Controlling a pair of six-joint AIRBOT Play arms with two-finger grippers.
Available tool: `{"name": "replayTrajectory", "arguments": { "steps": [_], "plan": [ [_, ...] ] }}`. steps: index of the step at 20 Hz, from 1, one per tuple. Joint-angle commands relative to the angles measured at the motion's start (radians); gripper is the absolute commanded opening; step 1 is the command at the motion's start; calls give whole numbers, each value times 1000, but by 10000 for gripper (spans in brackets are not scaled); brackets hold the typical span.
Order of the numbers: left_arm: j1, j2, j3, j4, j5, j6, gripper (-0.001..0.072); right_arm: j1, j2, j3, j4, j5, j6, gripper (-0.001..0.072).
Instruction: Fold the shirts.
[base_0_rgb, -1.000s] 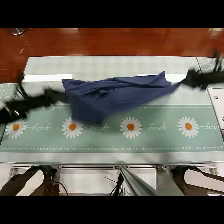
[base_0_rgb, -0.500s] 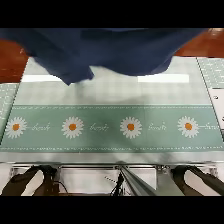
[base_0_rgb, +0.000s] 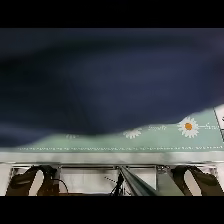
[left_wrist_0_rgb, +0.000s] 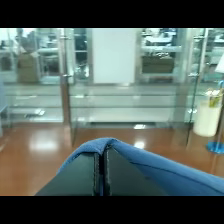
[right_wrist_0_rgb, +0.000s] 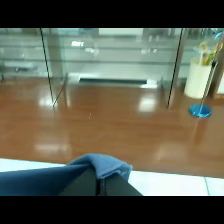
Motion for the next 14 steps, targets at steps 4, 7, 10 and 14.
{"name": "replayTrajectory", "arguments": {
  "steps": [4, 7, 10, 14],
  "plan": [
    [4, 34, -212, -13, -231, -37, 22, 81, 52, -127, -142, 93, 41, 30],
    [3, 2, -504, -154, -143, -26, 22, 81, 51, -371, -141, 16, 21, 30],
    [-5, -95, -742, -270, 63, 1, 22, 81, -19, -592, -130, -134, 15, 30],
    [-91, -396, -780, -285, 298, 31, 22, 81, -279, -661, 2, -285, -69, 30]
  ]
}}
